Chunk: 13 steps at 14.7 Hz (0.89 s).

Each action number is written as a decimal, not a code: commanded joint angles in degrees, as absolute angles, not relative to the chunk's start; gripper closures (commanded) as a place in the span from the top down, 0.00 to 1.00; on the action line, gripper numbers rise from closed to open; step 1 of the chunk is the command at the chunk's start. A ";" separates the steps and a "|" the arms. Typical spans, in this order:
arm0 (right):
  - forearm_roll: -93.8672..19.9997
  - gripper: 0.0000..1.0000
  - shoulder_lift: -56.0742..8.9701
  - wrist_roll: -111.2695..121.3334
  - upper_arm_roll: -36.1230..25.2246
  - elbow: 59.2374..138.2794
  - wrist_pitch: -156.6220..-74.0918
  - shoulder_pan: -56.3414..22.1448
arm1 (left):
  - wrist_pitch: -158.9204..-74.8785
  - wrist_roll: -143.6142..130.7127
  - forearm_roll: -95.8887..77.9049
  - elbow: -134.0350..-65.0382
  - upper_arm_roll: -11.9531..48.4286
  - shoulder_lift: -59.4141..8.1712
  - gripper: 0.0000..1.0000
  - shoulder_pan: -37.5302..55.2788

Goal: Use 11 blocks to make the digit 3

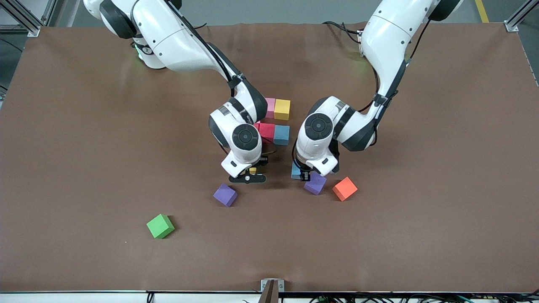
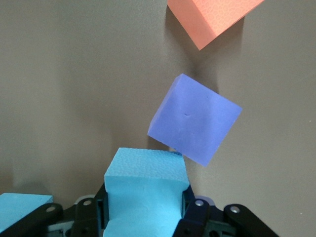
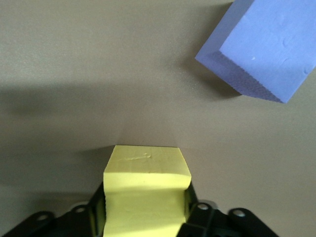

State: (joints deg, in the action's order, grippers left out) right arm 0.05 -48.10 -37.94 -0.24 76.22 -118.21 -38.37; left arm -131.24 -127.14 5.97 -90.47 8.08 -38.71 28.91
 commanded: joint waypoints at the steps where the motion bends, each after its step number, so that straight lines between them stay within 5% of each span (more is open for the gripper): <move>1: 0.26 1.00 -48.69 -37.97 -0.35 75.06 -117.77 -38.06 | -131.84 -127.09 6.68 -90.18 8.09 -38.94 0.29 28.83; 13: 0.18 1.00 -47.82 -37.44 -0.26 74.62 -114.79 -37.79 | -131.84 -127.70 6.42 -87.38 8.00 -40.68 0.29 29.18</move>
State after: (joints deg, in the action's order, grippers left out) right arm 0.05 -48.11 -37.89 -0.58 75.83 -116.79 -38.28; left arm -131.47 -127.14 5.97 -90.21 8.04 -38.84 28.89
